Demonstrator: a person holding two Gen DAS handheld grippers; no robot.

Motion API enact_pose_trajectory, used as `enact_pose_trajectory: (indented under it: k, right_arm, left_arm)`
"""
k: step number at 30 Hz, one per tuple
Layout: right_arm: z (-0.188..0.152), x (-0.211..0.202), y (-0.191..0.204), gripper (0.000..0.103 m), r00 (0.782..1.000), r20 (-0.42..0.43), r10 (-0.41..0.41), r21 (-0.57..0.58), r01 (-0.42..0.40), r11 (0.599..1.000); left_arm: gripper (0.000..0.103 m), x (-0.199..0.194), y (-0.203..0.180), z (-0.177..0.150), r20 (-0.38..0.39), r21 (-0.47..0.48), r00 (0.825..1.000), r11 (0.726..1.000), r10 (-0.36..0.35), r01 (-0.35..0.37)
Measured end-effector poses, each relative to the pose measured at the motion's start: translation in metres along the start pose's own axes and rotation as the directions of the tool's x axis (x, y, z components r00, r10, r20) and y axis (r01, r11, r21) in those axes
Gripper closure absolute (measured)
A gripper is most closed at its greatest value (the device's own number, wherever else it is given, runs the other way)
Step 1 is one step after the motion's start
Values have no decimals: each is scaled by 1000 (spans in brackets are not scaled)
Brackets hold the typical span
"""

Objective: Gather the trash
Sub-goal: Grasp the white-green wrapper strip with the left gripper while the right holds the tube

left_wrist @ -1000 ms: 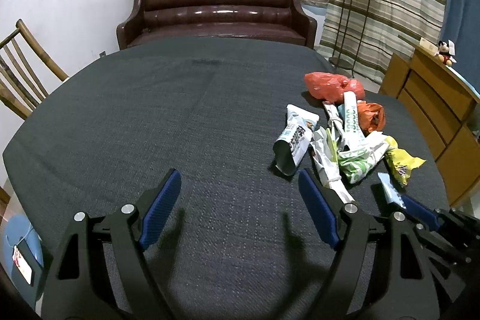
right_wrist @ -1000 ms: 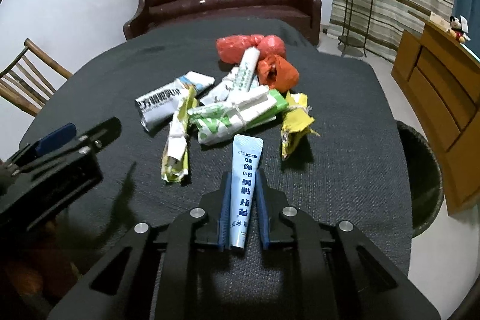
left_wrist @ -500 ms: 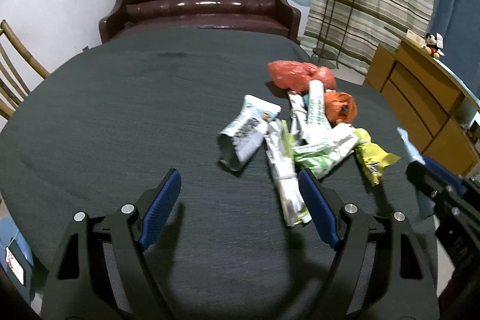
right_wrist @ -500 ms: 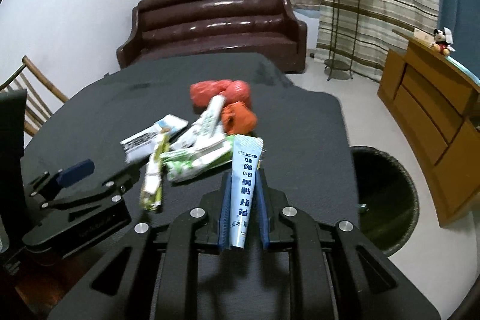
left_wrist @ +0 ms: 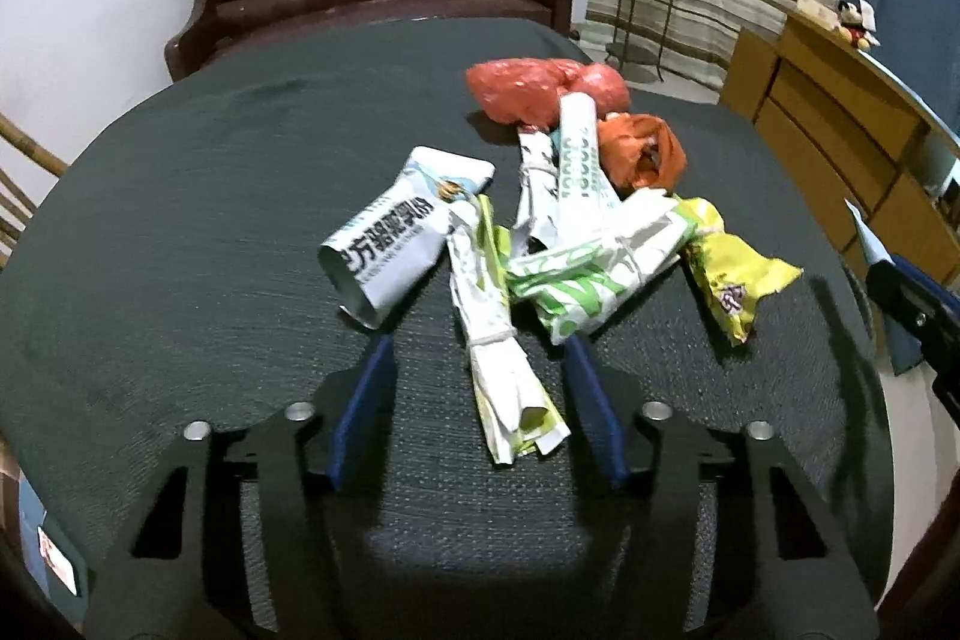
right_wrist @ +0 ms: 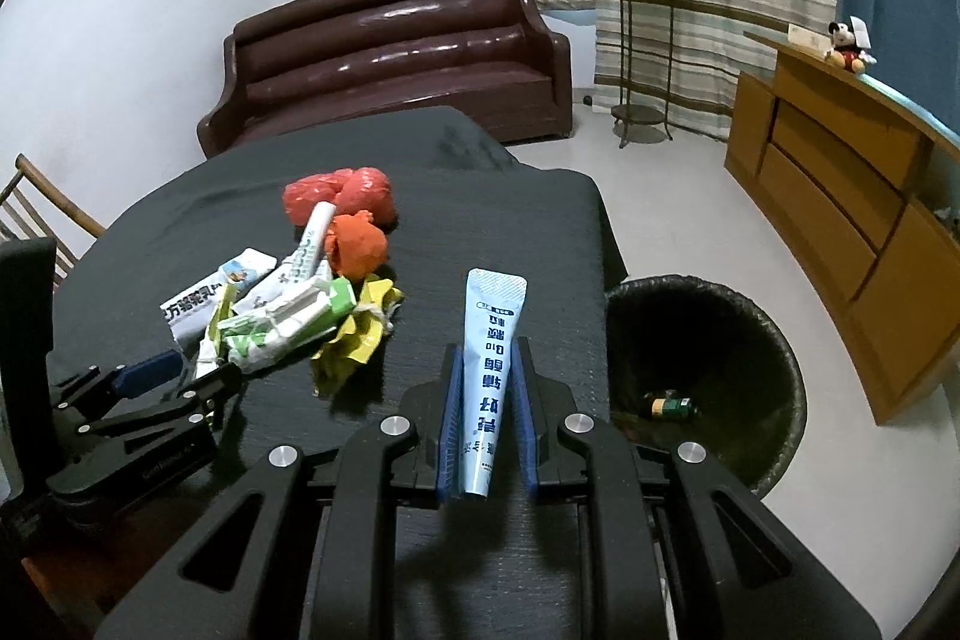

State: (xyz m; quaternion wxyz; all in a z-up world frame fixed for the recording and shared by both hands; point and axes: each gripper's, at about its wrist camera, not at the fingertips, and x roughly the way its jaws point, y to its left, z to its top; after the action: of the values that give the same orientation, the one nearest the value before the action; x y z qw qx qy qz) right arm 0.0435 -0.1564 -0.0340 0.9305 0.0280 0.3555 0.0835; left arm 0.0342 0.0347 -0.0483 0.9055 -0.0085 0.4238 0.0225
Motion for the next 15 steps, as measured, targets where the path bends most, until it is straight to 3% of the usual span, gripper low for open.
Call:
enact_pose_trajectory:
  k: [5, 15]
  right_arm:
    - [-2, 3, -6, 86, 1000, -7, 13, 9, -13, 1000]
    - [-2, 4, -9, 86, 1000, -11, 19, 13, -19, 1000]
  left_arm:
    - [76, 1, 4, -3, 4, -4, 999, 999, -49, 49]
    - [84, -3, 8, -9, 8, -3, 997, 997, -82, 82]
